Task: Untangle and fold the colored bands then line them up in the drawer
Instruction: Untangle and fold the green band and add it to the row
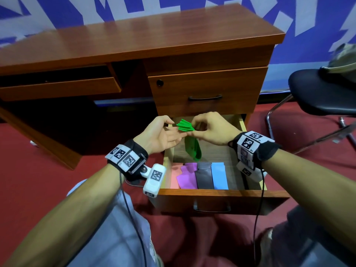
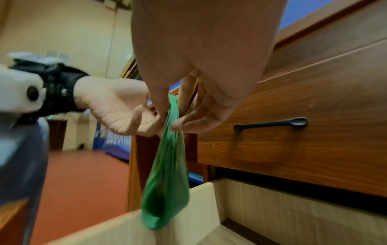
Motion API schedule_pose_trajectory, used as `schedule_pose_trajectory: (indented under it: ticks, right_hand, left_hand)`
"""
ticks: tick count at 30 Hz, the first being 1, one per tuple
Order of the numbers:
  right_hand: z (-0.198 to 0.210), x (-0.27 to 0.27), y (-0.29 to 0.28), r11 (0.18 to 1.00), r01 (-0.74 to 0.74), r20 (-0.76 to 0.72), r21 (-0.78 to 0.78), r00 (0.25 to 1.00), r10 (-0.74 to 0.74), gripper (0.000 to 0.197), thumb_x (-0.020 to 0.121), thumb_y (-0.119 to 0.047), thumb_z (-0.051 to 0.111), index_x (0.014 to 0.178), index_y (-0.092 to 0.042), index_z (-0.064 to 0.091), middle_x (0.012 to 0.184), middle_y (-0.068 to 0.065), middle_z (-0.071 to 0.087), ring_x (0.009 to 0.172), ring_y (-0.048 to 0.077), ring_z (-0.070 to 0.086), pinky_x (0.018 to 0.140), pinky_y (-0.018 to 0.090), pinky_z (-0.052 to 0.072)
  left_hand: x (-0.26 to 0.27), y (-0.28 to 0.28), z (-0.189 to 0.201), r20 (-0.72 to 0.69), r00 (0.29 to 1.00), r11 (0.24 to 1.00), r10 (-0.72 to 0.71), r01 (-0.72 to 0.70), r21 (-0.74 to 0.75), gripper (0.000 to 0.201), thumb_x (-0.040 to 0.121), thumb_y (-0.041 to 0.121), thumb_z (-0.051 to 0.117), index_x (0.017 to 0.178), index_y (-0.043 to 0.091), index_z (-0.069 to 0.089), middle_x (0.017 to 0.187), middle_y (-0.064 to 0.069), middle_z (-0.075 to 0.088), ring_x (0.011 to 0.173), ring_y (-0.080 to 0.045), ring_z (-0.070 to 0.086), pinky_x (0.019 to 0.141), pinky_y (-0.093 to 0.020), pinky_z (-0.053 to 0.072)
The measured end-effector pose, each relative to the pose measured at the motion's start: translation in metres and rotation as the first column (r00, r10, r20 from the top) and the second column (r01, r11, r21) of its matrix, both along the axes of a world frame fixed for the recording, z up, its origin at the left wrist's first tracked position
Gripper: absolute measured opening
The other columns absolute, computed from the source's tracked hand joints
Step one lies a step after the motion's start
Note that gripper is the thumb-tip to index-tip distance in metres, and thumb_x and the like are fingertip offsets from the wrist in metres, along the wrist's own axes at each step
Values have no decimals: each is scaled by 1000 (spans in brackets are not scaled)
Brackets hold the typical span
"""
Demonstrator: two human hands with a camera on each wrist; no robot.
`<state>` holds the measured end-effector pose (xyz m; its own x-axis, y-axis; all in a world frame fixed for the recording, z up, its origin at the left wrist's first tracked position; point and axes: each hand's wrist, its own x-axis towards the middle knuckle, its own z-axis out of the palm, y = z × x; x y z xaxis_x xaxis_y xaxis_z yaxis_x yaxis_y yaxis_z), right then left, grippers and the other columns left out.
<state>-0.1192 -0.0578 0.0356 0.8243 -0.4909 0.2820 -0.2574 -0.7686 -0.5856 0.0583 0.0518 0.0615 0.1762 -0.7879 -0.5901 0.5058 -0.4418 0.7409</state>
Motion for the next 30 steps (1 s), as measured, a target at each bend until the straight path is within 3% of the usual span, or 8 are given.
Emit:
schedule_pose_trajectory:
  ticks: [5, 8, 10, 13, 17, 20, 27, 30]
  right_hand:
    - [9, -2, -6, 981, 117, 111, 154, 985, -135, 22, 98, -31, 62, 79, -21, 69, 67, -8, 68, 56, 4, 62, 57, 25, 51]
    - [11, -1, -6, 934, 136, 178, 331, 963, -204, 26, 101, -30, 58, 82, -18, 70, 71, -6, 72, 63, 5, 64, 59, 30, 54]
    - [14, 0, -5, 896, 127, 207, 425, 950, -233, 30, 101, -31, 56, 88, -8, 71, 82, 6, 75, 74, 14, 68, 67, 37, 56]
    - [21, 0, -4, 808, 191, 200, 558, 914, -354, 33, 101, -31, 56, 74, -15, 65, 58, 0, 55, 49, 14, 48, 49, 26, 37]
    - [25, -4, -9, 662, 263, 151, 701, 853, -499, 28, 97, -31, 57, 74, -19, 66, 52, -4, 41, 43, 11, 37, 51, 24, 33]
    - [25, -18, -18, 554, 309, 43, 773, 846, -531, 20, 100, -26, 57, 95, -10, 67, 48, -4, 39, 37, 9, 33, 42, 20, 29]
    - [-8, -46, -37, 93, 439, -369, 893, 836, -405, 11, 104, -23, 53, 100, -12, 54, 85, 5, 63, 42, 8, 62, 36, 14, 42]
    - [-26, -50, -47, -9, 471, -443, 882, 823, -355, 17, 106, -21, 49, 98, -7, 54, 68, 9, 69, 47, 13, 68, 36, 18, 48]
  left_hand:
    - [1, -8, 1, 371, 928, 995, -20, 56, -85, 43, 81, 3, 49, 121, 7, 63, 91, -7, 72, 76, -16, 63, 64, -25, 49]
    - [-3, -13, -7, 563, 815, 970, -136, 224, -91, 51, 64, 10, 66, 114, 19, 67, 93, -1, 69, 80, -9, 61, 68, -24, 45]
    - [-9, -15, -13, 547, 791, 918, -274, 385, -96, 50, 71, 5, 75, 119, 18, 65, 108, 1, 73, 87, -4, 69, 79, -23, 51]
    - [-20, -19, -23, 574, 756, 894, -316, 440, -87, 38, 87, 0, 74, 123, 7, 65, 120, -12, 74, 105, -19, 72, 99, -33, 55]
    - [-33, -23, -36, 598, 736, 896, -318, 439, -63, 28, 91, -2, 70, 119, 0, 66, 117, -22, 72, 92, -24, 72, 84, -29, 60]
    - [-41, -26, -37, 583, 712, 875, -390, 484, -6, 23, 89, 3, 75, 111, 6, 72, 112, -16, 76, 103, -25, 73, 94, -32, 58]
    - [-69, -50, -69, 435, 637, 770, -637, 554, 316, 12, 86, 1, 77, 96, 2, 70, 91, -11, 72, 78, -17, 68, 81, -29, 56]
    - [-87, -65, -90, 332, 569, 656, -752, 604, 453, 13, 88, 9, 77, 89, 14, 65, 89, -2, 70, 79, -12, 67, 82, -30, 59]
